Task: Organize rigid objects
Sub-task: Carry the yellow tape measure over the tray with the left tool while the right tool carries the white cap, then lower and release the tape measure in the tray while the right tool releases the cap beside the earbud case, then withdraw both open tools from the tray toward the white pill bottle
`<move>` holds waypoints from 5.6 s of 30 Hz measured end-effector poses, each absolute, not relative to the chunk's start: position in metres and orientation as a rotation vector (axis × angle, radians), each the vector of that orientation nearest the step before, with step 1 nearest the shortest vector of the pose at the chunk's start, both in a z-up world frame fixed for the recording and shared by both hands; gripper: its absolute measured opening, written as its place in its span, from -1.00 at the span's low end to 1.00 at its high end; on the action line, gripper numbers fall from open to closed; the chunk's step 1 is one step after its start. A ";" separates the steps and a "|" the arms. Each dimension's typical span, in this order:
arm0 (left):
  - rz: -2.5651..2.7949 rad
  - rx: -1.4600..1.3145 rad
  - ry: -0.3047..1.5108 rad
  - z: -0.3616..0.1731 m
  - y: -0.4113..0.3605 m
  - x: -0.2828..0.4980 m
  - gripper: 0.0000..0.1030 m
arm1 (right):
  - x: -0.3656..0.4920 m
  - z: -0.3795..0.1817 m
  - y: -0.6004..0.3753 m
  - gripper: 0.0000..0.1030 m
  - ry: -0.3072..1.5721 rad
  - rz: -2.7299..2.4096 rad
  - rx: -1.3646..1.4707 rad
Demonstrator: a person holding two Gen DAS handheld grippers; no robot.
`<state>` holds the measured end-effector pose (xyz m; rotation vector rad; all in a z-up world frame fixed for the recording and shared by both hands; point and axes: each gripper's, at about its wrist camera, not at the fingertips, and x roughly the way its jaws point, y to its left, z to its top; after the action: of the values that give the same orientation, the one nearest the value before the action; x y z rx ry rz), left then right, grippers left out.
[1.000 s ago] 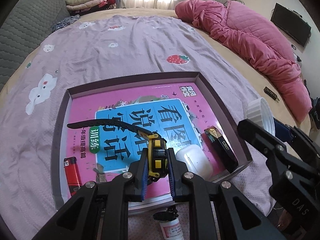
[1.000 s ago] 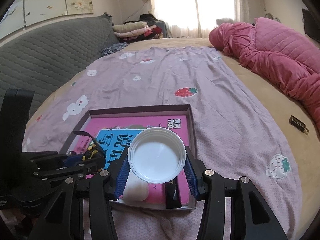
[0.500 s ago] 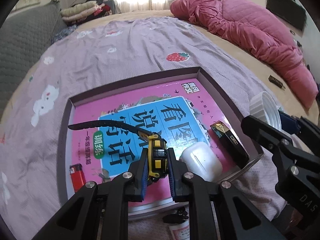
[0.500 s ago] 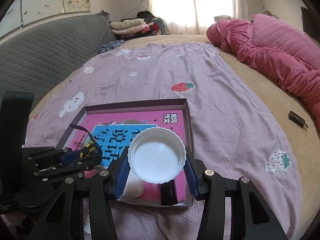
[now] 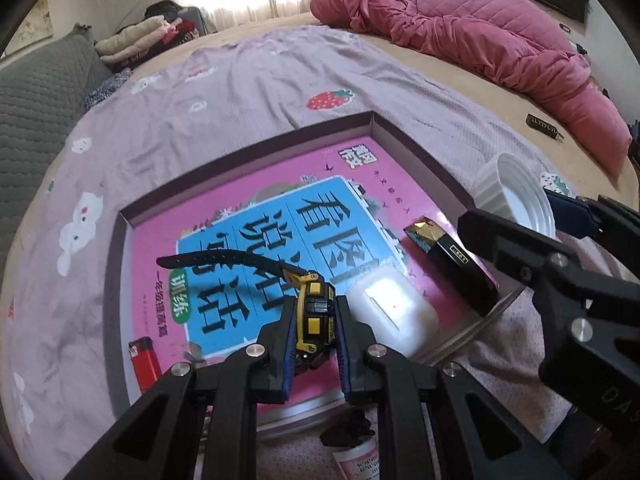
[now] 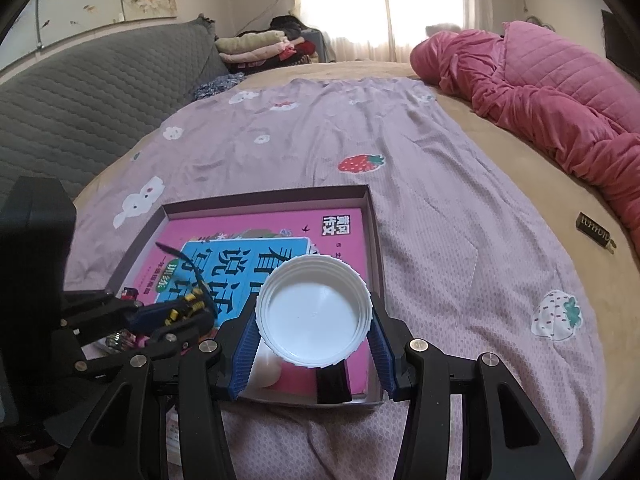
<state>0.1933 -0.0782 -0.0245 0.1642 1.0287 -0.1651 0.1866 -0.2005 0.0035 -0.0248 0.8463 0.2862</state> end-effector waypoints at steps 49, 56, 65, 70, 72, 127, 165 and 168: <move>-0.218 -0.032 1.022 -0.030 -0.038 0.185 -0.66 | 0.181 -0.042 -0.161 -0.01 0.943 0.390 -0.182; -0.217 -0.032 1.024 -0.030 -0.038 0.185 -0.66 | 0.180 -0.041 -0.160 0.00 0.951 0.396 -0.175; -0.216 -0.027 1.027 -0.031 -0.039 0.185 -0.66 | 0.181 -0.039 -0.160 0.00 0.959 0.396 -0.168; -0.212 -0.023 1.027 -0.031 -0.040 0.185 -0.66 | 0.176 -0.036 -0.157 0.09 0.942 0.402 -0.198; -0.210 -0.025 1.027 -0.031 -0.040 0.185 -0.66 | 0.175 -0.034 -0.159 0.10 0.936 0.399 -0.197; -0.170 -0.117 1.030 -0.013 -0.022 0.172 -0.62 | 0.156 0.001 -0.183 0.27 0.873 0.333 -0.119; -0.103 -0.117 0.940 0.032 -0.012 0.124 0.16 | 0.099 0.028 -0.167 0.40 0.810 0.388 -0.151; -0.098 -0.121 0.941 0.032 -0.010 0.120 0.16 | 0.096 0.027 -0.165 0.41 0.813 0.393 -0.151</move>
<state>0.1200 -0.0098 0.0322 -0.1206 0.9411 -0.0982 0.0959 -0.1652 0.0267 -0.1508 0.8133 0.3927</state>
